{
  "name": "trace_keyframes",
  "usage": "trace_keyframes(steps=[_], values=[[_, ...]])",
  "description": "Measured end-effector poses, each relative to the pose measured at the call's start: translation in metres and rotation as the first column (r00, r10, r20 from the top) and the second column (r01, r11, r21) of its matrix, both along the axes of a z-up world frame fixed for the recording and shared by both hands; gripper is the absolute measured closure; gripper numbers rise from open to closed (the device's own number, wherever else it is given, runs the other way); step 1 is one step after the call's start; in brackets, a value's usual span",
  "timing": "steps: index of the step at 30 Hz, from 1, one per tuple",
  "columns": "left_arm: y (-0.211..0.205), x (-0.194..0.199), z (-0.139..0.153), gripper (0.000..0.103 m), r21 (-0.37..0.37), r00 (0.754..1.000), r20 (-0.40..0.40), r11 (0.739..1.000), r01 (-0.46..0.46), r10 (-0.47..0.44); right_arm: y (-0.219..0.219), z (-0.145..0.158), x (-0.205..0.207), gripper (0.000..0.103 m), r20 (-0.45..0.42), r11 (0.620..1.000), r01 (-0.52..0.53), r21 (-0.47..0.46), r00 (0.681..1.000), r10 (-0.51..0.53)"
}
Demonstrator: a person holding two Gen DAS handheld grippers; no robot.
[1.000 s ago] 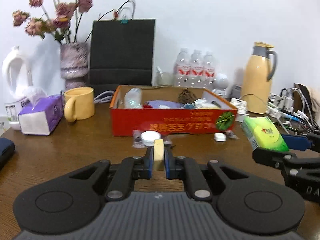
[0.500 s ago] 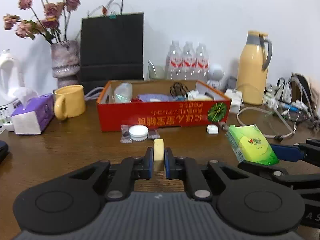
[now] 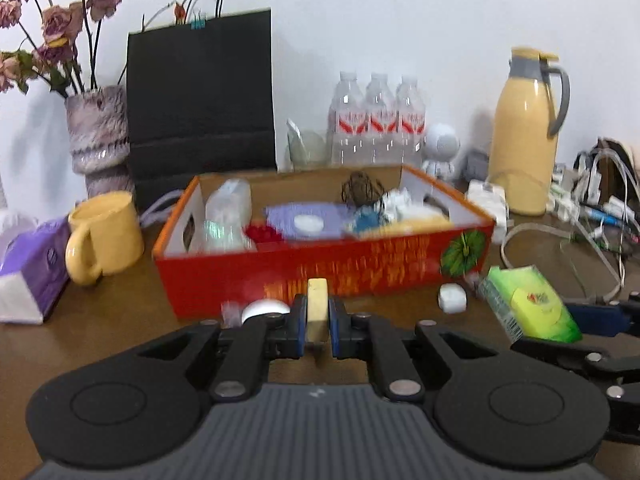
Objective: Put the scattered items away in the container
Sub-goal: 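Carry the tissue pack and block into the box and open both tools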
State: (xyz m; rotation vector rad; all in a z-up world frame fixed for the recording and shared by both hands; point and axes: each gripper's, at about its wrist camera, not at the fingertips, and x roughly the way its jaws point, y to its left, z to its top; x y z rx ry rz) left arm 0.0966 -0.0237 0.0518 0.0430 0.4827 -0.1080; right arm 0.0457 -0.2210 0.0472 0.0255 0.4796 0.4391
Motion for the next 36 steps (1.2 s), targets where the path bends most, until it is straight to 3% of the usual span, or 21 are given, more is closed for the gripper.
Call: trace_keyframes(steps=[6,10,13,16,20,24,26,32,34,36], values=[[0.020,0.028,0.040,0.091,-0.061,0.997,0.074,0.998,-0.018,0.023,0.001,0.029,0.036,0.055,0.055,0.999,0.026,0.020,0.998,-0.027],[0.027,0.050,0.056,0.091,-0.079,0.996,0.079,0.997,-0.025,0.031,-0.003,0.043,0.053,0.055,0.039,0.999,0.041,0.030,0.998,-0.042],[0.036,0.076,0.057,0.091,-0.118,1.000,0.006,0.993,-0.018,0.019,-0.011,0.053,0.071,0.055,-0.003,0.997,0.028,0.067,1.000,-0.028],[0.048,0.110,0.047,0.091,-0.167,0.994,-0.108,0.985,-0.032,0.014,-0.011,0.063,0.099,0.055,-0.019,0.998,0.037,0.043,0.999,-0.036],[0.045,0.149,0.033,0.091,-0.102,0.985,-0.169,0.994,-0.050,0.032,0.001,0.071,0.152,0.055,-0.115,0.998,-0.021,0.057,0.993,0.028],[0.038,0.187,0.017,0.091,-0.111,0.960,-0.280,0.994,-0.015,-0.017,0.033,0.058,0.215,0.055,-0.289,0.992,-0.124,0.038,0.949,0.130],[0.033,0.193,0.007,0.091,-0.086,0.951,-0.309,0.996,0.003,-0.029,0.049,0.046,0.243,0.054,-0.357,0.992,-0.130,0.007,0.926,0.124],[0.027,0.192,-0.015,0.090,-0.020,0.936,-0.339,0.995,0.095,-0.096,0.079,0.004,0.293,0.054,-0.515,0.987,-0.144,-0.064,0.852,0.091],[0.026,0.193,-0.014,0.085,-0.002,0.939,-0.329,0.994,0.105,-0.100,0.087,-0.005,0.299,0.053,-0.541,0.984,-0.157,-0.079,0.836,0.090],[0.029,0.192,-0.010,0.079,-0.031,0.941,-0.322,0.995,0.096,-0.101,0.095,-0.009,0.305,0.053,-0.564,0.983,-0.153,-0.102,0.823,0.070]])
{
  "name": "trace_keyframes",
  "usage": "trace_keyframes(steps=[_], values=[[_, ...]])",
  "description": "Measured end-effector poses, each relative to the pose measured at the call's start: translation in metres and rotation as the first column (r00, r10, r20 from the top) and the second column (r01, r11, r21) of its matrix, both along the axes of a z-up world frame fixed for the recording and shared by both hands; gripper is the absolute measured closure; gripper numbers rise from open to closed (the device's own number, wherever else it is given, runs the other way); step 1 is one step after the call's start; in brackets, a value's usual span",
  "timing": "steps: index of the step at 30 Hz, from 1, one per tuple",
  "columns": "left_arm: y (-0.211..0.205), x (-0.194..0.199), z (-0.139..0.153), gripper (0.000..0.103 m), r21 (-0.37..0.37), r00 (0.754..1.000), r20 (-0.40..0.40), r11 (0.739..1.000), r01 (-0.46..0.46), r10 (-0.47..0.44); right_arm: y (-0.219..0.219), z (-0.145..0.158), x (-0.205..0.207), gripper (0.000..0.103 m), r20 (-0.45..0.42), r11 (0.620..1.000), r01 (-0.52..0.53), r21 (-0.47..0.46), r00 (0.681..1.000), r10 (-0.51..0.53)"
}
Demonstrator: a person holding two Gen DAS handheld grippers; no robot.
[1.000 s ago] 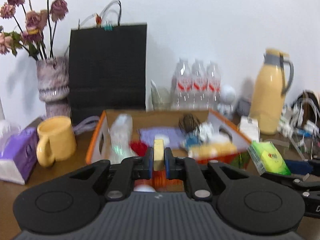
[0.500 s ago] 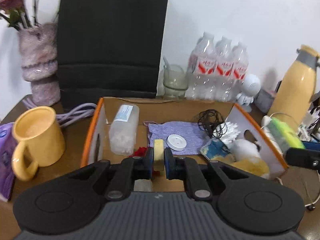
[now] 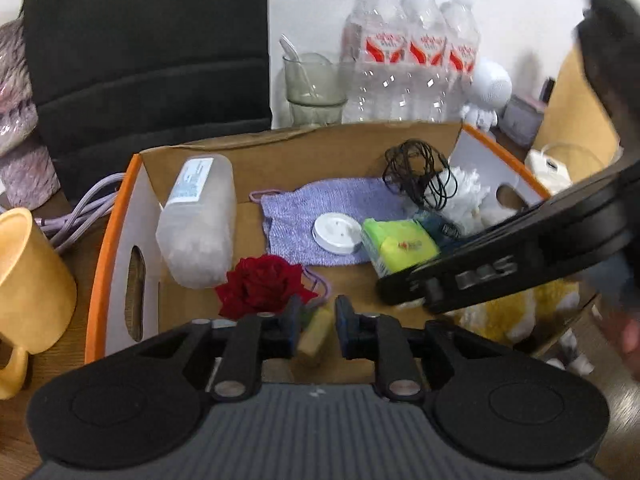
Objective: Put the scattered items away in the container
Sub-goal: 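Carry the tissue pack and block into the box and open both tools, then withdraw both tools from the box toward the remaining items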
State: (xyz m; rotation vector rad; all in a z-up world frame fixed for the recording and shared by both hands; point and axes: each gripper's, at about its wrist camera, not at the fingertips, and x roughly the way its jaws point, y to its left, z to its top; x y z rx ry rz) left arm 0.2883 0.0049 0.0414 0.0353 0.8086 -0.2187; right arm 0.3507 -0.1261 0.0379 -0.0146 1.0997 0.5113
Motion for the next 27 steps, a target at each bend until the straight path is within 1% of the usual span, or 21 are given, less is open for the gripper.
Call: trace_keyframes(steps=[1,2,3,5,6,7,8,9,10,11,13,14,17,18,19,20,22,23,24,25,27], values=[[0.002,-0.002,0.004,0.077,-0.016,1.000,0.006,1.000,0.001,-0.001,0.003,0.000,0.001,0.051,-0.009,1.000,0.004,-0.018,1.000,-0.004],[0.003,-0.004,0.009,0.076,-0.022,1.000,0.016,1.000,0.001,-0.001,0.004,0.002,0.002,0.047,-0.010,1.000,0.010,-0.021,1.000,-0.010],[0.005,-0.008,0.015,0.075,-0.017,1.000,0.029,1.000,0.003,-0.002,0.001,0.008,0.000,0.041,-0.001,1.000,0.022,-0.009,1.000,-0.022],[0.007,-0.015,0.027,0.071,0.006,0.998,0.064,1.000,-0.004,0.003,-0.008,0.019,-0.006,0.037,0.016,0.999,0.036,0.026,0.999,-0.036],[0.010,-0.018,0.034,0.065,0.012,0.996,0.082,1.000,-0.020,0.018,-0.013,0.025,-0.007,0.037,0.024,0.998,0.045,0.044,0.999,-0.046],[0.013,-0.021,0.041,0.053,0.009,0.995,0.095,0.999,-0.038,0.037,-0.019,0.033,-0.011,0.037,0.032,0.997,0.059,0.048,0.998,-0.060],[0.016,-0.023,0.048,0.047,0.001,0.993,0.104,0.998,-0.062,0.062,-0.024,0.040,-0.013,0.036,0.042,0.996,0.074,0.045,0.996,-0.076],[0.019,-0.024,0.055,0.035,-0.005,0.990,0.108,0.996,-0.092,0.092,-0.028,0.046,-0.015,0.035,0.049,0.995,0.089,0.039,0.995,-0.090],[0.021,-0.025,0.062,0.028,-0.009,0.986,0.115,0.992,-0.122,0.123,-0.033,0.054,-0.019,0.034,0.059,0.994,0.101,0.031,0.993,-0.103],[0.022,-0.026,0.069,0.027,-0.009,0.982,0.123,0.990,-0.142,0.142,-0.038,0.061,-0.023,0.034,0.071,0.993,0.111,0.027,0.991,-0.113],[0.021,-0.029,0.083,0.019,0.011,0.976,0.138,0.985,-0.174,0.170,-0.046,0.077,-0.035,0.030,0.104,0.991,0.135,0.018,0.985,-0.136],[0.020,-0.031,0.089,0.019,0.018,0.972,0.147,0.982,-0.187,0.182,-0.049,0.085,-0.043,0.029,0.125,0.990,0.139,0.014,0.982,-0.140],[0.016,-0.043,0.112,0.013,0.018,0.957,0.197,0.975,-0.220,0.212,-0.056,0.106,-0.062,0.029,0.198,0.989,0.145,-0.004,0.970,-0.141],[0.014,-0.050,0.120,0.010,0.009,0.949,0.223,0.973,-0.229,0.221,-0.056,0.115,-0.070,0.029,0.231,0.990,0.142,-0.006,0.963,-0.137],[0.013,-0.057,0.128,0.004,-0.005,0.938,0.258,0.971,-0.238,0.231,-0.057,0.124,-0.078,0.028,0.266,0.990,0.140,-0.006,0.955,-0.133],[0.010,-0.064,0.135,0.001,-0.019,0.925,0.299,0.971,-0.239,0.234,-0.057,0.131,-0.085,0.026,0.299,0.990,0.141,-0.001,0.945,-0.134],[0.005,-0.086,0.143,0.000,-0.043,0.887,0.406,0.974,-0.223,0.220,-0.060,0.145,-0.104,0.019,0.384,0.989,0.149,0.022,0.912,-0.146],[0.002,-0.096,0.144,0.000,-0.047,0.868,0.449,0.976,-0.213,0.211,-0.062,0.149,-0.114,0.016,0.426,0.988,0.149,0.034,0.892,-0.149],[0.000,-0.108,0.143,0.000,-0.053,0.847,0.492,0.978,-0.203,0.203,-0.062,0.150,-0.125,0.015,0.469,0.988,0.145,0.044,0.871,-0.149],[-0.001,-0.118,0.139,0.000,-0.062,0.828,0.523,0.978,-0.198,0.201,-0.062,0.148,-0.139,0.015,0.517,0.989,0.141,0.051,0.844,-0.147],[0.000,-0.136,0.126,0.000,-0.086,0.797,0.569,0.978,-0.191,0.206,-0.060,0.138,-0.160,0.015,0.579,0.991,0.129,0.045,0.804,-0.131]])
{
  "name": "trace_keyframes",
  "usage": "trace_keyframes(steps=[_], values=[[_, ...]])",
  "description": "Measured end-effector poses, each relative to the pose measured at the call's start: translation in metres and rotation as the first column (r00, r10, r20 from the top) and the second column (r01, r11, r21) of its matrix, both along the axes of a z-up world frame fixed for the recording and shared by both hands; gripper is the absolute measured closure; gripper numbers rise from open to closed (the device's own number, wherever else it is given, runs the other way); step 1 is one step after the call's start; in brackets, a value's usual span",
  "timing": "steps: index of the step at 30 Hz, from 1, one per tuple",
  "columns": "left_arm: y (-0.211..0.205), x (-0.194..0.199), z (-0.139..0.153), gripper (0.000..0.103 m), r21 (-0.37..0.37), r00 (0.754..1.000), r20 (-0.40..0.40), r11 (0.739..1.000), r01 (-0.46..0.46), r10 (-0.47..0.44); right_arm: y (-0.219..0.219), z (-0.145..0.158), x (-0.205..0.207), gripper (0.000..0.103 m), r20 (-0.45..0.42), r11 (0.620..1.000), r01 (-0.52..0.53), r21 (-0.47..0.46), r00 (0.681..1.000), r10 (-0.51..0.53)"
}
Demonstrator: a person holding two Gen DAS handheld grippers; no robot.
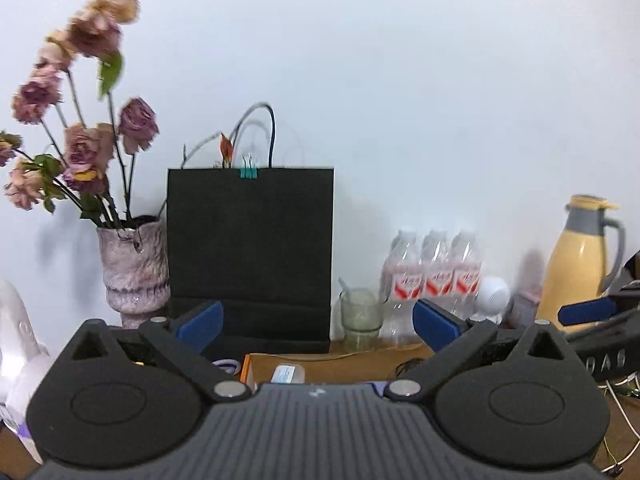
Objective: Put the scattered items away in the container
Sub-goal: 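Withdraw both tools from the box toward the remaining items, then reach both tools toward the white bottle caps beside the box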
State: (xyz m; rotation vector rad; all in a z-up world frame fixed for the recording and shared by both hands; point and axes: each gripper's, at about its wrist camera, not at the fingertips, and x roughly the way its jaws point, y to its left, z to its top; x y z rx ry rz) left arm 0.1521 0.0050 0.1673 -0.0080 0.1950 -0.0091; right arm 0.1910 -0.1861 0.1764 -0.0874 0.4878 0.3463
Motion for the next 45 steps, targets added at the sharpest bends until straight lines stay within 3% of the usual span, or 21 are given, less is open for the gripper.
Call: trace_keyframes(steps=[3,5,8,9,10,12,13,20,25,26,27,32,40,43,45], values=[[0.006,-0.024,-0.027,0.000,0.007,1.000,0.016,1.000,0.002,-0.002,0.000,-0.028,-0.034,0.016,0.091,1.000,-0.021,-0.020,0.996,0.022],[0.012,-0.042,-0.046,0.001,0.036,1.000,0.001,0.999,0.004,-0.004,-0.003,-0.050,-0.054,0.020,0.093,0.999,-0.033,-0.010,0.995,0.034],[0.023,-0.057,-0.078,0.024,0.082,0.997,-0.082,0.997,-0.004,0.011,-0.002,-0.081,-0.074,0.033,0.039,0.995,-0.091,0.037,0.995,0.089],[0.027,-0.055,-0.090,0.038,0.086,0.990,-0.141,0.996,-0.008,0.021,0.002,-0.094,-0.075,0.036,0.003,0.992,-0.111,0.054,0.994,0.111],[0.030,-0.051,-0.099,0.053,0.078,0.980,-0.199,0.997,-0.010,0.026,0.008,-0.104,-0.074,0.038,-0.026,0.991,-0.123,0.058,0.992,0.125],[0.038,-0.041,-0.118,0.068,0.046,0.951,-0.307,0.999,-0.005,0.019,0.024,-0.122,-0.068,0.048,-0.079,0.987,-0.154,0.048,0.984,0.157],[0.042,-0.037,-0.125,0.070,0.028,0.940,-0.340,1.000,-0.004,0.013,0.033,-0.130,-0.063,0.049,-0.101,0.985,-0.168,0.038,0.980,0.171],[0.055,-0.030,-0.146,0.068,0.012,0.926,-0.376,0.999,0.030,-0.023,0.077,-0.153,-0.043,0.051,-0.158,0.973,-0.231,0.003,0.961,0.229],[0.056,-0.026,-0.153,0.064,-0.025,0.912,-0.394,0.994,0.110,-0.111,0.091,-0.161,-0.034,0.066,-0.180,0.968,-0.252,-0.006,0.952,0.247],[0.055,-0.025,-0.154,0.064,-0.018,0.911,-0.395,0.993,0.120,-0.117,0.093,-0.162,-0.032,0.078,-0.186,0.968,-0.252,-0.015,0.952,0.245],[0.053,-0.024,-0.155,0.064,-0.017,0.910,-0.397,0.992,0.123,-0.120,0.094,-0.163,-0.030,0.079,-0.194,0.968,-0.249,-0.025,0.951,0.240],[0.051,-0.012,-0.156,0.064,-0.053,0.898,-0.411,0.988,0.146,-0.155,0.085,-0.163,-0.029,0.082,-0.204,0.973,-0.230,-0.008,0.953,0.224],[0.025,0.008,-0.155,0.059,-0.065,0.893,-0.411,0.983,0.173,-0.184,0.039,-0.141,-0.045,0.082,-0.132,0.985,-0.162,0.051,0.977,0.168],[0.013,0.009,-0.154,0.058,-0.026,0.896,-0.414,0.986,0.164,-0.160,0.027,-0.136,-0.053,0.082,-0.111,0.986,-0.155,0.066,0.981,0.162],[0.005,0.002,-0.150,0.053,0.020,0.913,-0.386,0.988,0.152,-0.132,0.022,-0.136,-0.057,0.082,-0.103,0.986,-0.152,0.073,0.982,0.159]])
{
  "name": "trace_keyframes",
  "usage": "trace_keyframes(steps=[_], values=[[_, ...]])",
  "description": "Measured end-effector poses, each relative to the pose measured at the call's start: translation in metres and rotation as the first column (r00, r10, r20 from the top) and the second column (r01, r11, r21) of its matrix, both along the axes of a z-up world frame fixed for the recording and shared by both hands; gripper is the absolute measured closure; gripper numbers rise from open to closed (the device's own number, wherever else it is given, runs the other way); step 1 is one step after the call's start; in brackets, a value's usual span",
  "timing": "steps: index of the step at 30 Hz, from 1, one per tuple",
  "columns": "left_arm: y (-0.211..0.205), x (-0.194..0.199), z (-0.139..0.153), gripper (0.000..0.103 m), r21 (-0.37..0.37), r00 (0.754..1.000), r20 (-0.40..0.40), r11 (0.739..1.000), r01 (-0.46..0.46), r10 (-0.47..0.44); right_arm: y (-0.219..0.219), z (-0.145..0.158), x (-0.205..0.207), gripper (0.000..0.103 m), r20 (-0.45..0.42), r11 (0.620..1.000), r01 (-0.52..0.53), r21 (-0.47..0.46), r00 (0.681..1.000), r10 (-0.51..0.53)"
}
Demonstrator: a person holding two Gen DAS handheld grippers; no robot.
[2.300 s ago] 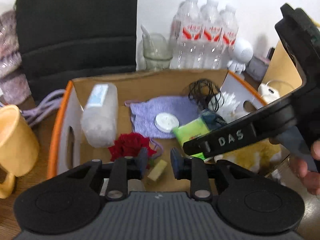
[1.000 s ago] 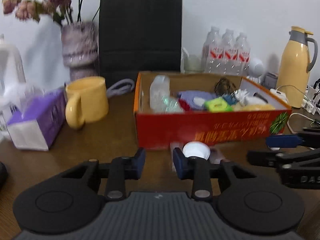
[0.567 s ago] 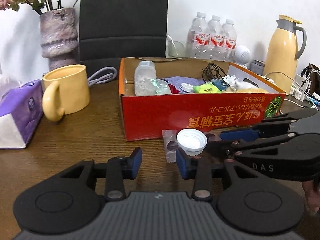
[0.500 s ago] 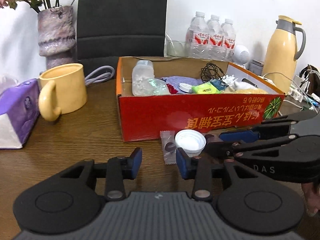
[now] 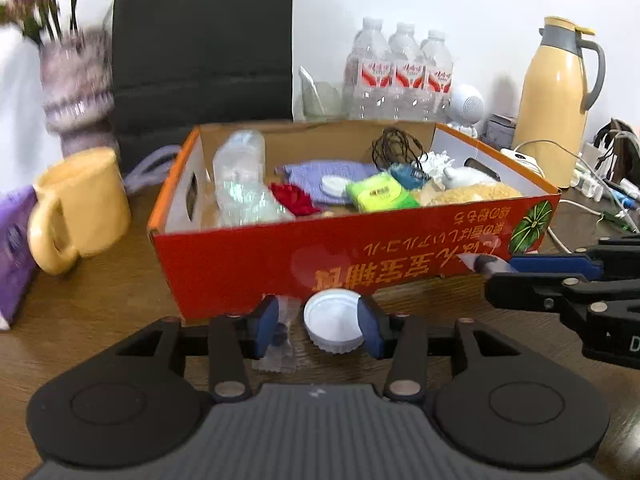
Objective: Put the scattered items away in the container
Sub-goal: 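Reach both tools toward the white bottle caps beside the box, then grasp the white bottle cap with the left tool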
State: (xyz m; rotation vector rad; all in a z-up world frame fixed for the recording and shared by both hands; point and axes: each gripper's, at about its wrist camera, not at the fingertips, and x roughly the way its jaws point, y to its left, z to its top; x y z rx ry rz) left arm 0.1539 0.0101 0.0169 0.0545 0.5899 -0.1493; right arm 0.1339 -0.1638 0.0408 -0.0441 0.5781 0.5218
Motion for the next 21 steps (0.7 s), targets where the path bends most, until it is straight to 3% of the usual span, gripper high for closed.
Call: trace_keyframes(steps=[3,6,9,11,13,17,21], values=[[-0.010,-0.006,0.003,0.045,0.013,0.999,0.027,1.000,0.020,-0.021,-0.005,-0.001,-0.003,0.082,-0.005,1.000,-0.003,0.018,1.000,0.003],[-0.020,0.002,-0.004,0.045,0.051,1.000,0.004,0.998,0.026,-0.026,-0.006,-0.002,-0.004,0.082,-0.011,1.000,-0.008,0.023,1.000,0.008],[-0.020,0.012,-0.011,0.045,0.041,1.000,-0.021,0.999,0.019,-0.018,-0.006,-0.003,-0.008,0.082,0.000,1.000,-0.013,0.018,1.000,0.013],[-0.019,0.016,-0.013,0.048,0.047,0.999,-0.035,0.999,0.003,-0.002,-0.007,-0.006,-0.009,0.082,-0.006,1.000,-0.015,0.018,1.000,0.015],[-0.017,0.016,-0.013,0.062,0.024,0.999,-0.039,1.000,0.003,-0.002,-0.007,-0.008,-0.008,0.082,-0.018,1.000,-0.016,0.018,1.000,0.016],[-0.013,0.012,-0.011,0.062,0.003,0.999,-0.034,1.000,-0.005,0.005,-0.007,-0.009,-0.009,0.082,-0.018,1.000,-0.014,0.022,1.000,0.014],[-0.008,-0.015,0.011,0.062,-0.033,0.999,0.038,0.999,-0.027,0.029,-0.006,-0.006,-0.017,0.082,0.002,1.000,-0.005,0.009,1.000,0.005]])
